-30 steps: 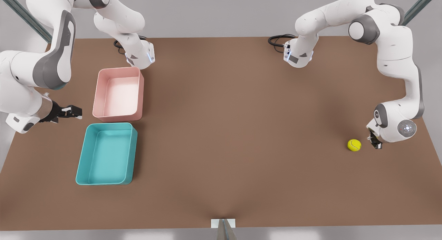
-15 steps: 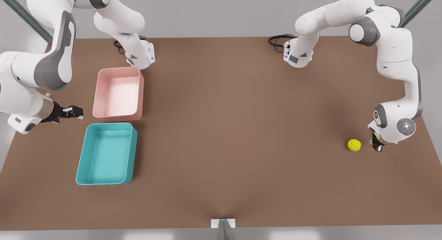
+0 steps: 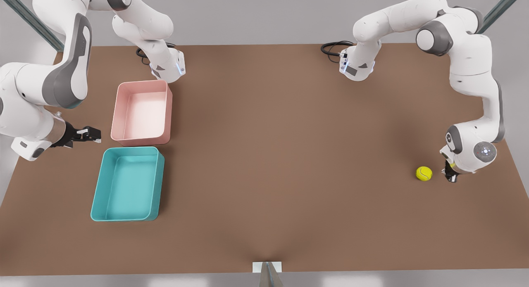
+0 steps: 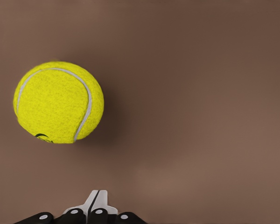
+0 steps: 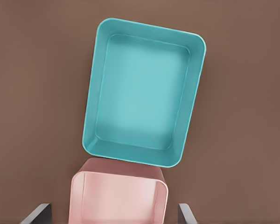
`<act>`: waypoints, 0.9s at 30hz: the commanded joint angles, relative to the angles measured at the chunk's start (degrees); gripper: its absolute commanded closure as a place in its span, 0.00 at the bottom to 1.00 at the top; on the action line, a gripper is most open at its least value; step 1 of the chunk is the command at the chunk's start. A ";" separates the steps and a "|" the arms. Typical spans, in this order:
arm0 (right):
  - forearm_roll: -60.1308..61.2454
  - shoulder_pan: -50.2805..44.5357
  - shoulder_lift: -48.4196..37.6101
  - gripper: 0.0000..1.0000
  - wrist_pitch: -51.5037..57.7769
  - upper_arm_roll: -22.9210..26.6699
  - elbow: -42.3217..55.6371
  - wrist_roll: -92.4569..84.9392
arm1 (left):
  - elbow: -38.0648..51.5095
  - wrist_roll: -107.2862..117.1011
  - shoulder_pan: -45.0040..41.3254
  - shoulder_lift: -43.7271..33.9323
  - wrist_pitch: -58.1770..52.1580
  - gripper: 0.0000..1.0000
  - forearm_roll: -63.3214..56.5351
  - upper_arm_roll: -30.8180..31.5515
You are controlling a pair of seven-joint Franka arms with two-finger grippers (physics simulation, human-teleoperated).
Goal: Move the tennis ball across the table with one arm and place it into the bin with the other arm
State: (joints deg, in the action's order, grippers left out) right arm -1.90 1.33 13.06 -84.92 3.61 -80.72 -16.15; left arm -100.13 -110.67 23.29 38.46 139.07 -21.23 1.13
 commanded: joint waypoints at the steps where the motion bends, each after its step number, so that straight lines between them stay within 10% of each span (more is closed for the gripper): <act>1: 0.06 -0.01 -0.05 0.00 0.02 -0.01 -0.05 0.07 | 0.03 7.92 -5.00 0.13 0.23 0.79 0.14 0.02; 5: 0.06 -0.19 0.21 0.00 0.02 -0.09 -0.05 0.07 | 2.39 77.52 -41.04 0.83 -5.20 0.79 18.05 0.46; 12: 0.15 -0.10 0.21 0.00 0.02 -0.09 -0.05 0.07 | 17.25 111.10 -22.06 -20.96 -41.76 0.77 25.54 4.32; 13: 0.14 -0.10 0.30 0.00 0.02 -0.09 -0.05 0.07 | 19.98 111.11 -21.88 -20.62 -51.16 0.00 23.70 3.36; 18: 0.15 -0.27 0.39 0.00 0.02 -0.18 -0.05 0.07 | 36.15 130.62 -26.80 -18.50 -78.42 0.00 16.57 4.41; 27: 5.86 -21.45 14.01 0.00 -25.03 -0.27 -7.78 18.97 | 28.85 147.15 -26.28 -23.96 -65.59 0.00 22.37 4.41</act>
State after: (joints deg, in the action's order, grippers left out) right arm 2.88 -19.33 26.59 -97.07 3.31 -87.38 -10.61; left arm -70.40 -18.14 -2.83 15.33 72.62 -0.42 5.60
